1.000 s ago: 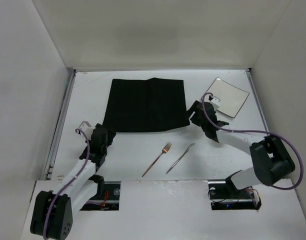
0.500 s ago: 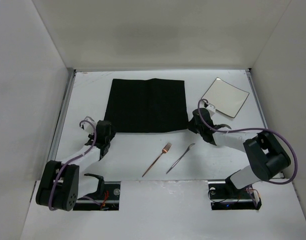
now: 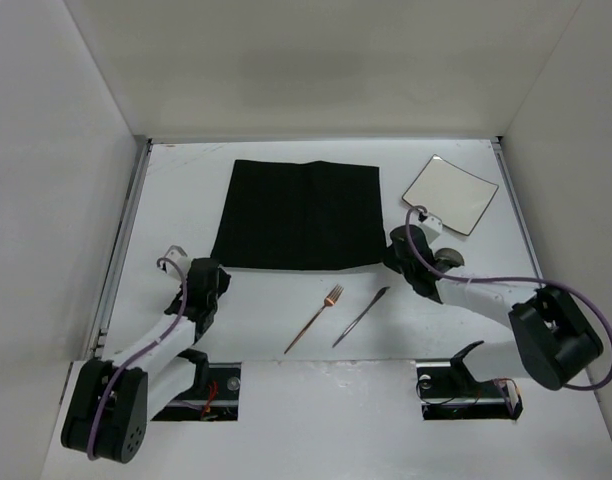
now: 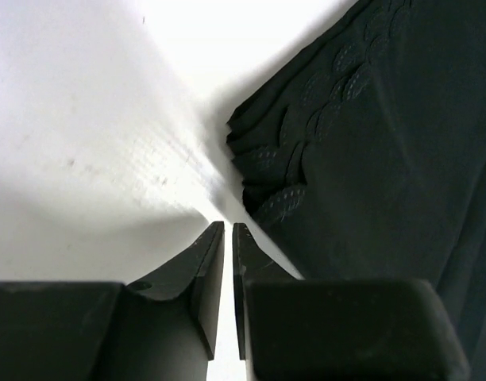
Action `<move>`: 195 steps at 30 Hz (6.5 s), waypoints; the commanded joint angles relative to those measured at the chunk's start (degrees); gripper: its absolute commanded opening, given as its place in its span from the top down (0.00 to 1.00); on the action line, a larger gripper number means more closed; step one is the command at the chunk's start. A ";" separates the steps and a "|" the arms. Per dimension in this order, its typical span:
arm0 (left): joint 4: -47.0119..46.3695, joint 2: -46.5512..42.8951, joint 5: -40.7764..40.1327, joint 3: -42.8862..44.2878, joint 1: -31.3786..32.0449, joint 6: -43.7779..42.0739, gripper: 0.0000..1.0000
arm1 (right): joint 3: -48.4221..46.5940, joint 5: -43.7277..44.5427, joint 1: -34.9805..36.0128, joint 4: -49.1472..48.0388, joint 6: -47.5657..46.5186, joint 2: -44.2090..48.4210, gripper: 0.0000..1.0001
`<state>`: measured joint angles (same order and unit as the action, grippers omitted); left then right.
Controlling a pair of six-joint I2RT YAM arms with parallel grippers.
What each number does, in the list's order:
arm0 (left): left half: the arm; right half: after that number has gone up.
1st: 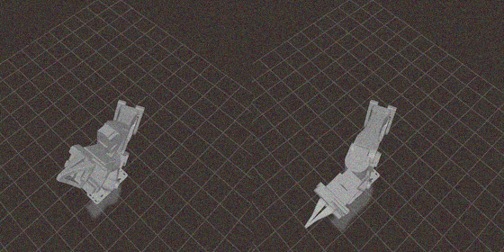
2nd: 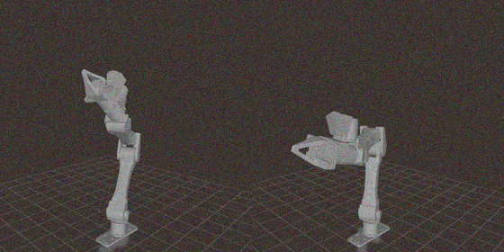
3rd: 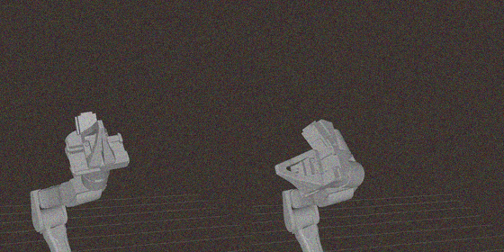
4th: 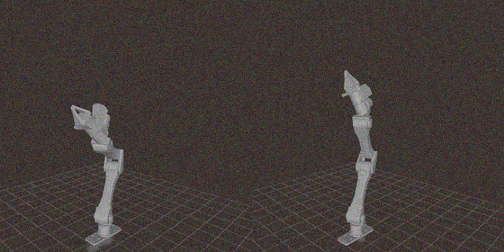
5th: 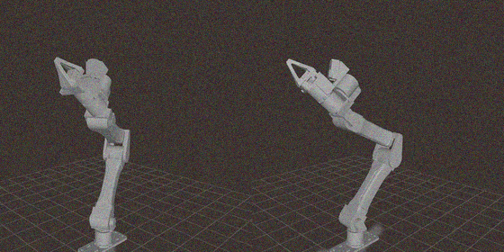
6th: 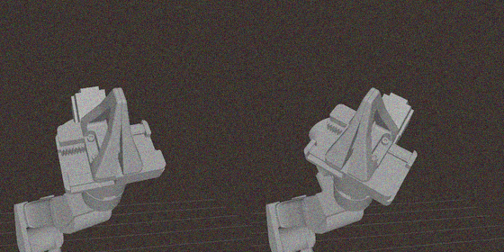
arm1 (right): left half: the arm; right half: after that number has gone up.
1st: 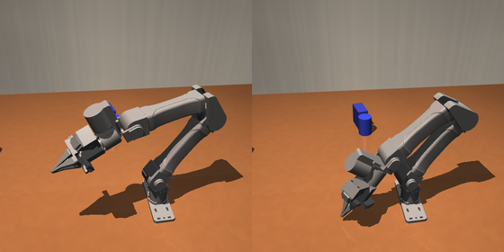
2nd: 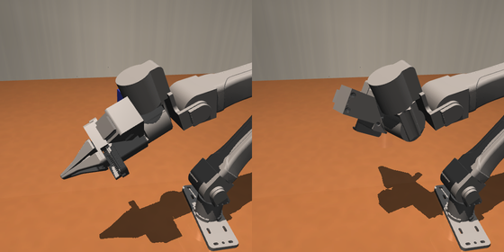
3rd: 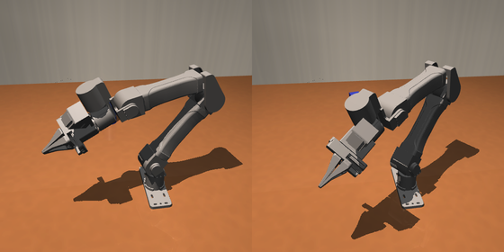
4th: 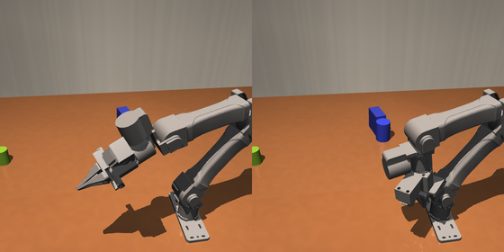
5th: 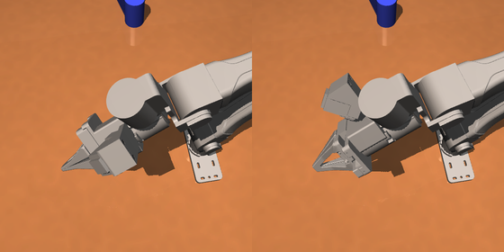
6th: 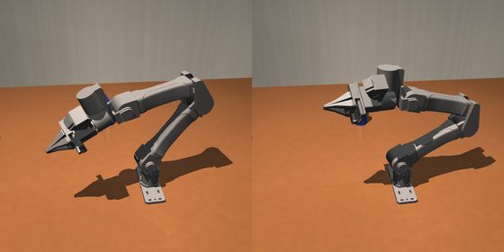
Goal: Set the dinner table for one person
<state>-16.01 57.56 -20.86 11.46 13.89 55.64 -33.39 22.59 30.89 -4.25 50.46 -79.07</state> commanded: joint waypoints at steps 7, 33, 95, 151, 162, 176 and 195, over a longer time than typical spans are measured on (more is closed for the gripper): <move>19.33 -23.26 -0.31 0.48 6.18 -0.09 0.82 | 2.28 3.34 -0.88 4.95 -2.90 10.68 0.55; -6.14 20.13 -1.46 7.09 2.32 2.19 0.63 | -4.15 -0.09 5.71 -2.17 -2.56 -6.02 0.71; 1.24 -1.30 -0.85 -1.79 2.85 -0.62 0.98 | 6.49 5.36 4.57 4.34 3.77 6.99 0.91; -25.29 14.07 -3.75 9.81 26.49 -13.01 0.59 | -6.78 -20.66 -50.01 -17.54 4.91 -11.98 0.48; -26.79 14.68 -2.43 8.93 26.14 -11.43 0.58 | -3.79 -21.97 -49.66 -20.54 9.92 -14.54 0.52; -27.50 12.66 -1.64 7.78 25.27 -10.46 0.58 | -3.97 -21.98 -49.14 -18.69 16.69 -16.47 0.65; -29.08 14.16 -1.64 7.52 25.18 -10.20 0.57 | -3.00 -17.76 -46.58 -27.30 20.73 -22.53 0.43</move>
<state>-41.04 71.75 -22.26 19.44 39.27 45.25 -35.64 2.31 -16.34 -32.64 71.33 -99.37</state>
